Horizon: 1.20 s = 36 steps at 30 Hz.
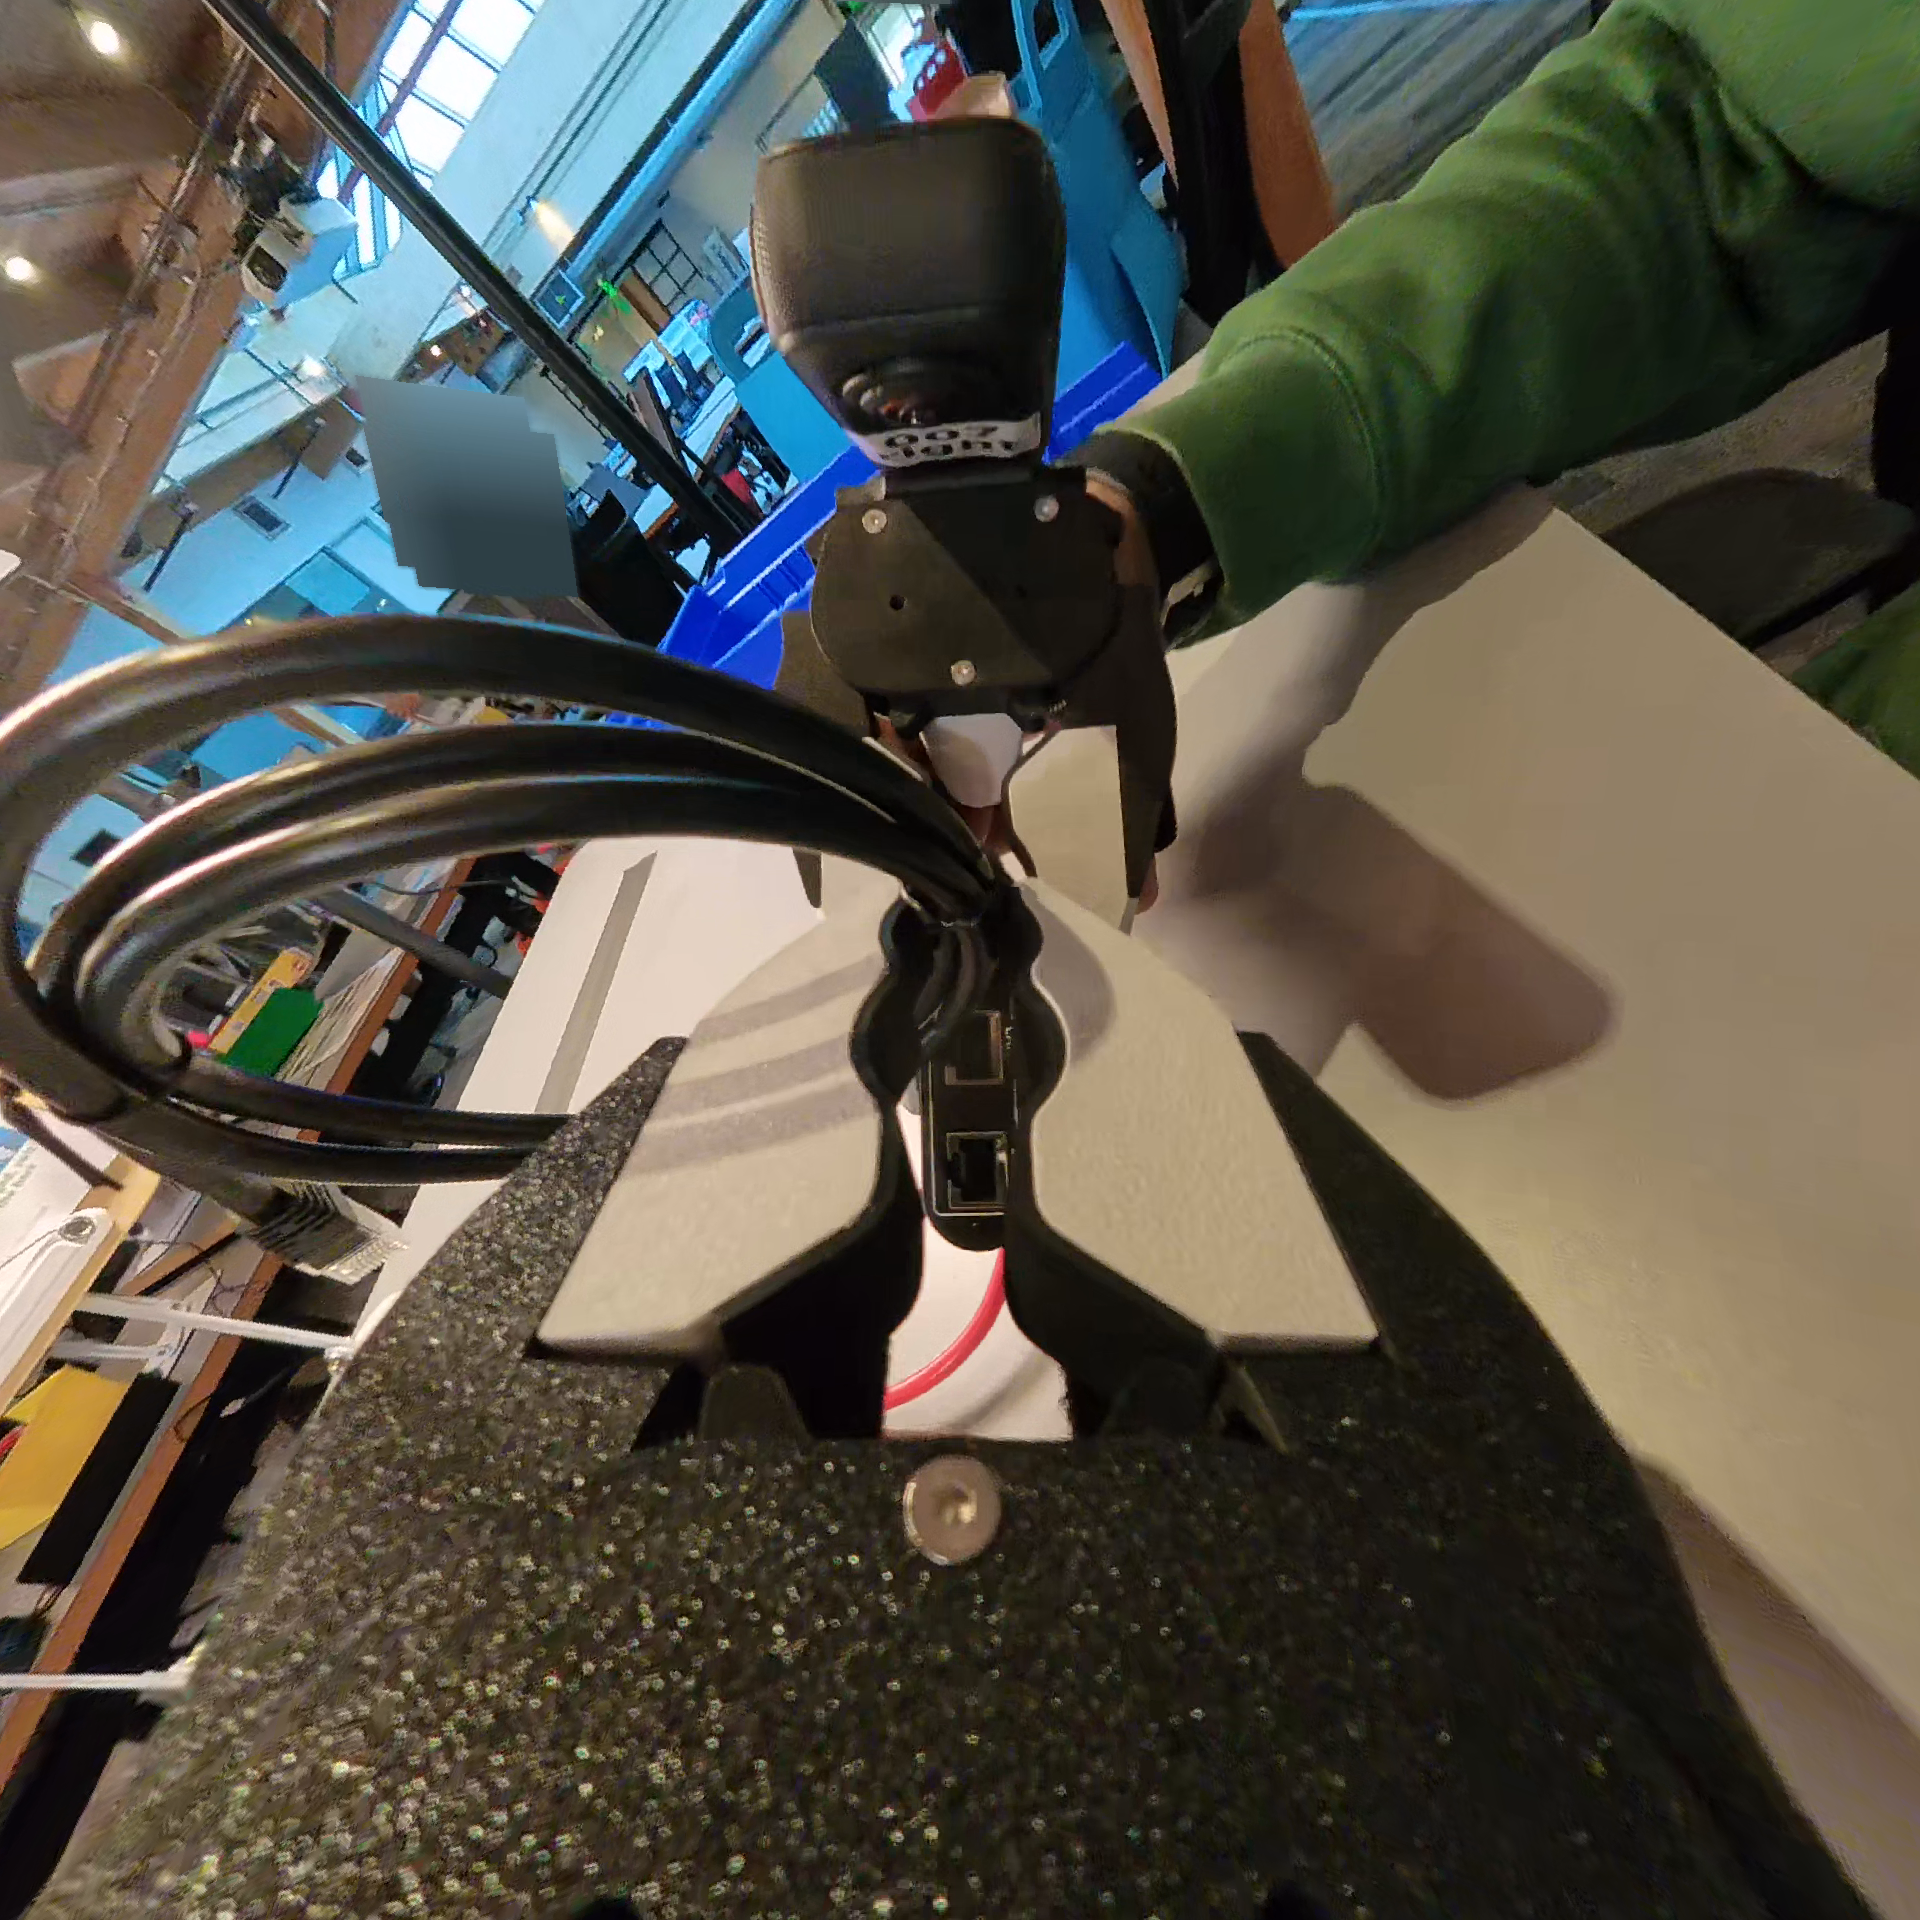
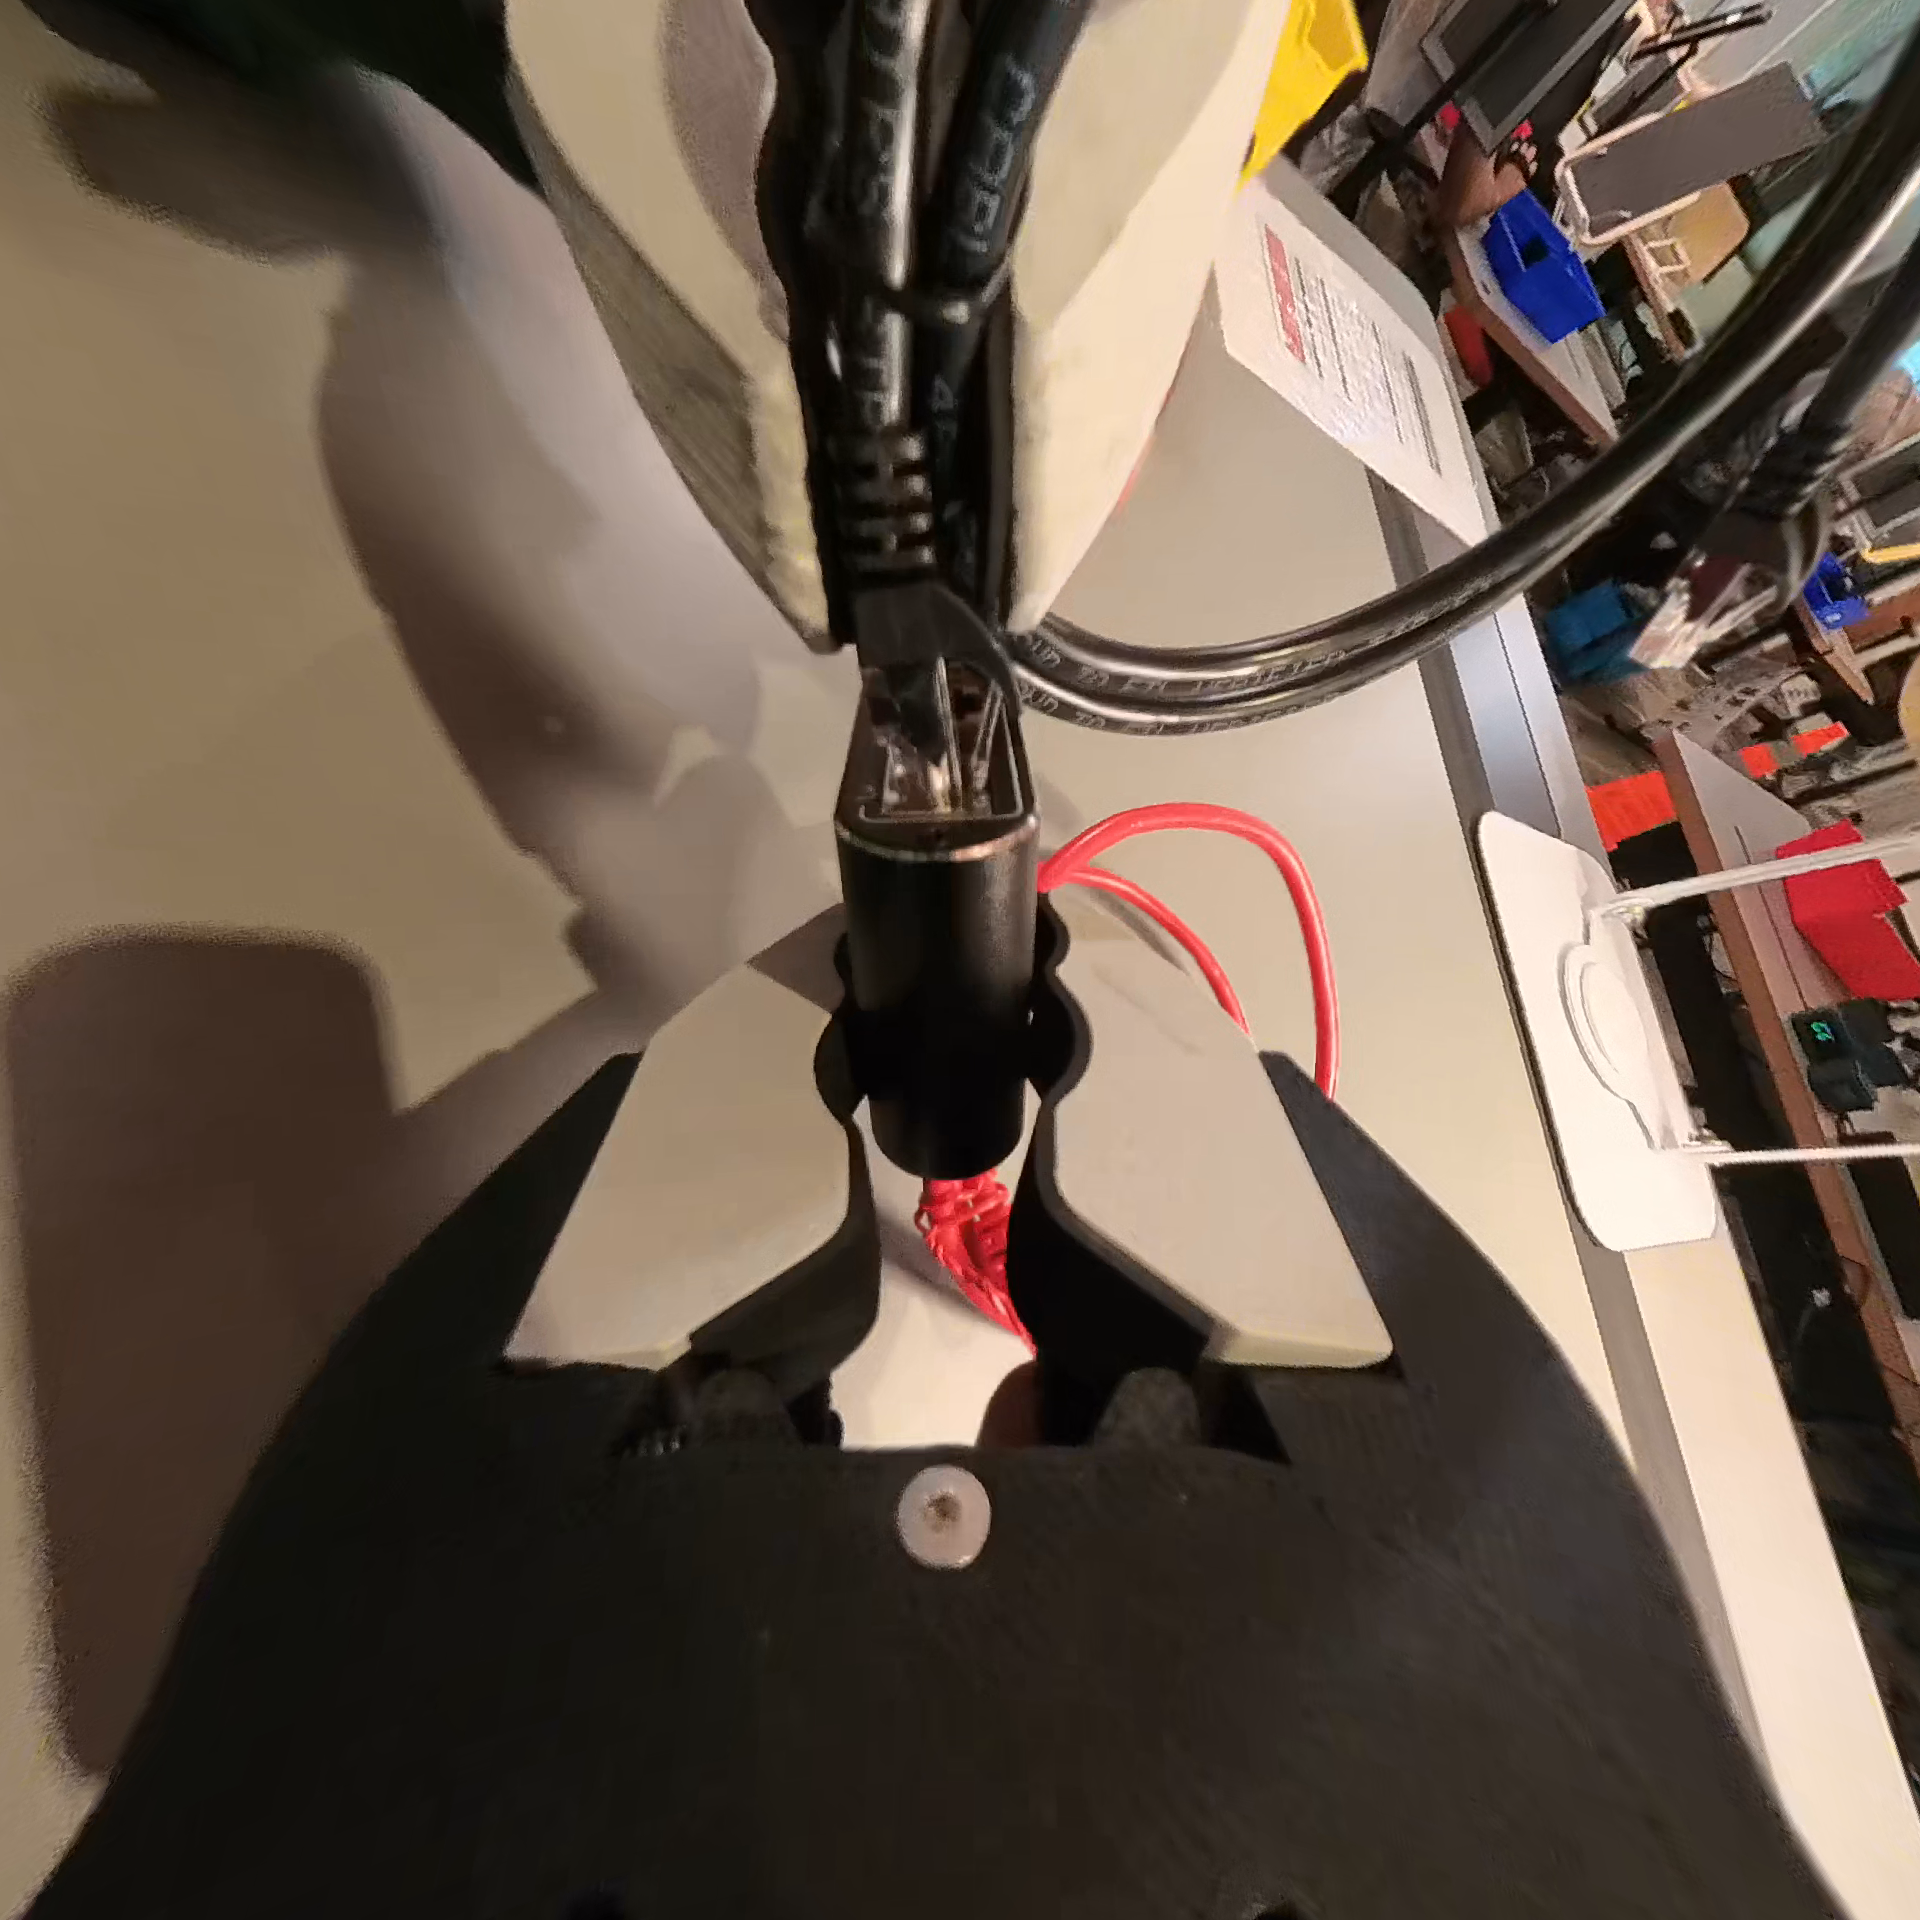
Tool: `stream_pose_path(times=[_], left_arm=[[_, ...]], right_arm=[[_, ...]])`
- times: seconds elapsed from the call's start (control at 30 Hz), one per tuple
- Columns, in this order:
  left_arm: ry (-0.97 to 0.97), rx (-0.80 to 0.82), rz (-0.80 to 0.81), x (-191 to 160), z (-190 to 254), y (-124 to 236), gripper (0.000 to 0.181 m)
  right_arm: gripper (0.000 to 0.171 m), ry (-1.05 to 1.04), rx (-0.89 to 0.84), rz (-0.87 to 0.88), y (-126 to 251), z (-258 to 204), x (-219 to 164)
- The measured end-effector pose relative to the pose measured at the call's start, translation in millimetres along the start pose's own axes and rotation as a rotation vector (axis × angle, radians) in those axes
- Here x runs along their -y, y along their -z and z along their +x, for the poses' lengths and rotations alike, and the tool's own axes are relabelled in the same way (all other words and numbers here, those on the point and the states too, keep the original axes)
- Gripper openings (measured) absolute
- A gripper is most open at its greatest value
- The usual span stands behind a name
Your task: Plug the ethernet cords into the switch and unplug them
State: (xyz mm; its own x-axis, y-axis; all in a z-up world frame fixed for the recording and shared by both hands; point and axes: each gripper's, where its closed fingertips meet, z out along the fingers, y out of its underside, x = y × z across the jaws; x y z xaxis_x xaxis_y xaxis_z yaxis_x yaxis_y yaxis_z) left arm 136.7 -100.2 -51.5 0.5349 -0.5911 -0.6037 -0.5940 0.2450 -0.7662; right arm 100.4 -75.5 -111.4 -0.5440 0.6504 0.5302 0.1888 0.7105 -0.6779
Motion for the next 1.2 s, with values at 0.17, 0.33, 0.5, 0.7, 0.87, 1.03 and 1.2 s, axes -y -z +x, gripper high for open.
stream_pose_path(times=[0.17,0.33,0.5,0.7,0.87,1.03,1.2], left_arm=[[-0.033,-0.011,-0.061,-4.1,3.3,-3.5,0.015],[-0.044,-0.014,-0.097,-7.8,3.6,-3.6,0.014],[-0.057,-0.042,-0.133,-9.5,9.5,-6.9,0.013],[-0.023,-0.084,-0.155,-10.8,15.5,-9.7,0.013],[0.046,-0.024,-0.038,-0.9,-0.7,-1.9,0.017],[-0.029,0.064,-0.093,-14.3,-16.6,13.6,0.043],[0.006,0.132,-0.174,-37.6,-34.1,25.7,0.043]], right_arm=[[0.026,0.029,-0.016,-0.071,-3.5,0.0,-7.6],[0.027,0.045,-0.027,-0.103,-3.2,1.0,-9.6],[0.027,0.072,-0.015,-0.134,-6.0,-3.0,-13.7],[0.027,0.119,-0.009,-0.155,-9.9,-8.5,-13.9],[0.027,0.049,-0.014,-0.028,-4.2,-0.2,2.1],[0.027,0.027,-0.086,-0.021,5.1,20.0,-14.7],[0.027,0.002,-0.112,-0.004,9.1,30.3,-22.0]])
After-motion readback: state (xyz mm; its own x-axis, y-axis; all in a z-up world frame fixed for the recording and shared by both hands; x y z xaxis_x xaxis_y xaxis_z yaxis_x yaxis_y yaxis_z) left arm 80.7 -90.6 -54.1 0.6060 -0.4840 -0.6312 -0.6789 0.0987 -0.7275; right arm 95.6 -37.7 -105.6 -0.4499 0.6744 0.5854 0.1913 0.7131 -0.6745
